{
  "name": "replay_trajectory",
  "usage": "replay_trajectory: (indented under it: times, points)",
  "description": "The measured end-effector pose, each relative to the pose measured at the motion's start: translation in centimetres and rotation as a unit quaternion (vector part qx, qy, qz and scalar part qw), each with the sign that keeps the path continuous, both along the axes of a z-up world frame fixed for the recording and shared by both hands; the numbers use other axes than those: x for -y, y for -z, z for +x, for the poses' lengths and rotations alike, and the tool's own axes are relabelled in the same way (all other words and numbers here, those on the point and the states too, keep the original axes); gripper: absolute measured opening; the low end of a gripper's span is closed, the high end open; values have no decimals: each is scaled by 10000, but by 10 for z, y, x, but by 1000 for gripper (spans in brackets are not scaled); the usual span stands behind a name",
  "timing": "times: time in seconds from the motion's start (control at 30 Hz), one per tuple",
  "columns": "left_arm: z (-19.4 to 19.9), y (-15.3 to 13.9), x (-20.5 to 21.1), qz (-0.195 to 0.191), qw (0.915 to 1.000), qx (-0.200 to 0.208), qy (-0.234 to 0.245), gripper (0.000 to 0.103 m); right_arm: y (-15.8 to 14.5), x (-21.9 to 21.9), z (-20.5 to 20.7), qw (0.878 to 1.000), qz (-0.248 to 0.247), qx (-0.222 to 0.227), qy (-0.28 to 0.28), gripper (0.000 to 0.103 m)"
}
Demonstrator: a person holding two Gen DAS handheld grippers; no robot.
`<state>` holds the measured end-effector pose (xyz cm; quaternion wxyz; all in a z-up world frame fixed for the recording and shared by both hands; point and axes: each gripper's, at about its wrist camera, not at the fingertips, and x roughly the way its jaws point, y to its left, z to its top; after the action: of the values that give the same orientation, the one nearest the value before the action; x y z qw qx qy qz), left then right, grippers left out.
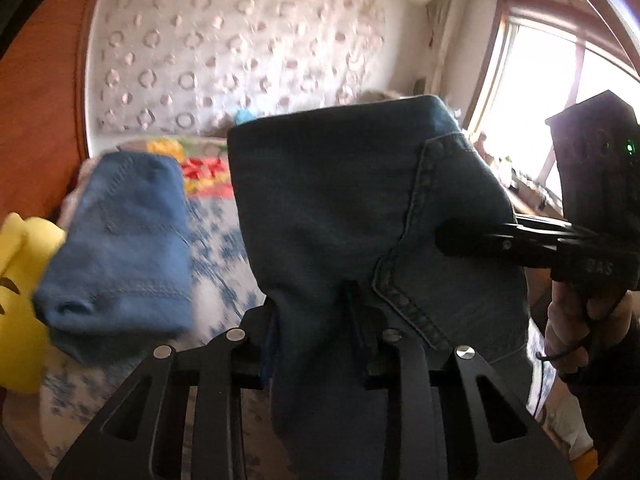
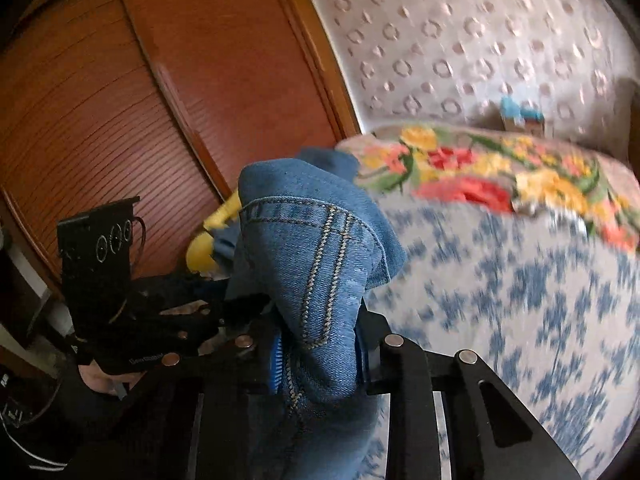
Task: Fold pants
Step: 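Grasp the folded jeans with both tools and lift them off the sheet, then carry the jeans toward the yellow plush toy and lower them onto the bed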
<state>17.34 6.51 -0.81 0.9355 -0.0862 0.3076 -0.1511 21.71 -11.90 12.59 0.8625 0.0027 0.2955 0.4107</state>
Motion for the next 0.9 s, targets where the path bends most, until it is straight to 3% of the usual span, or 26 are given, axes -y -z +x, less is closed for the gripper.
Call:
replay_trajectory:
  times: [0.3,0.53,0.77,0.9]
  points:
    - [-21,-68,-63,-113,9938,864,-693,31,-70,-54,-4,9962,37,734,-462,27]
    - [-31,-112,-121,92,9812,1396,-1329,31,-108,-105,12,9883,412,998,-1080,27]
    - [-4,-114,-186,340,9706,1434,-1906,31,-93,-154,73,9779,1137,472,-1690,27]
    - [38,-96,-201,449,9720,1160,-1995,31,-49,-171,143,9759,1377,115,-1690,27]
